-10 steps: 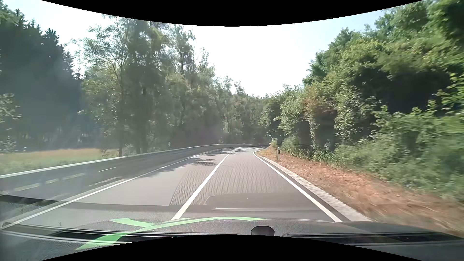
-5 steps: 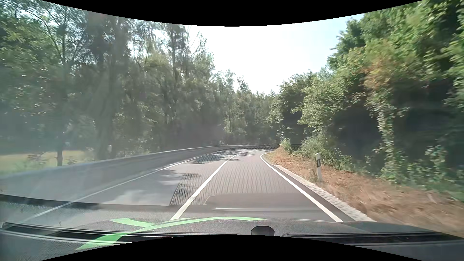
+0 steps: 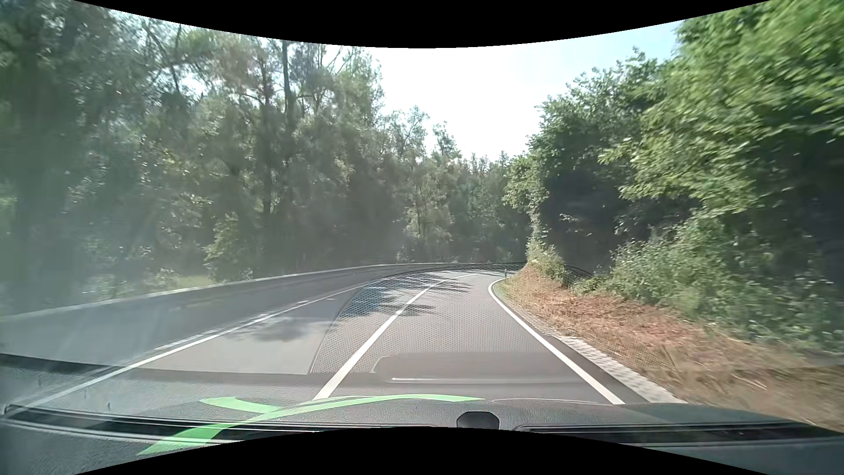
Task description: Follow the waypoints while adhering to traffic rules and regulations
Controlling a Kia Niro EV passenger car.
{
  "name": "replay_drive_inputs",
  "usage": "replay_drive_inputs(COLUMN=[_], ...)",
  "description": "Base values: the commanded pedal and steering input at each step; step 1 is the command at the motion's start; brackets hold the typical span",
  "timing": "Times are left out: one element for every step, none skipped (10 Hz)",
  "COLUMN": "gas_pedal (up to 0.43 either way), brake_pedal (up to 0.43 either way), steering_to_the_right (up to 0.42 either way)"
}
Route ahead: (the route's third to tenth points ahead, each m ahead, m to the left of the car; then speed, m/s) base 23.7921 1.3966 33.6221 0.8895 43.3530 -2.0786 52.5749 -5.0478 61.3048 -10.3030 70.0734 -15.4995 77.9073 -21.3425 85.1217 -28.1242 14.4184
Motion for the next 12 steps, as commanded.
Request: replay_drive_inputs(gas_pedal=[0.079, 0.098, 0.098, 0.098, 0.098, 0.098, 0.079, 0.079, 0.087, 0.087, 0.098, 0.118], brake_pedal=[0.000, 0.000, 0.000, 0.000, 0.000, 0.000, 0.000, 0.000, 0.000, 0.000, 0.000, 0.000], steering_to_the_right=[0.005, 0.007, 0.009, 0.018, 0.020, 0.021, 0.026, 0.034, 0.039, 0.039, 0.039, 0.039])
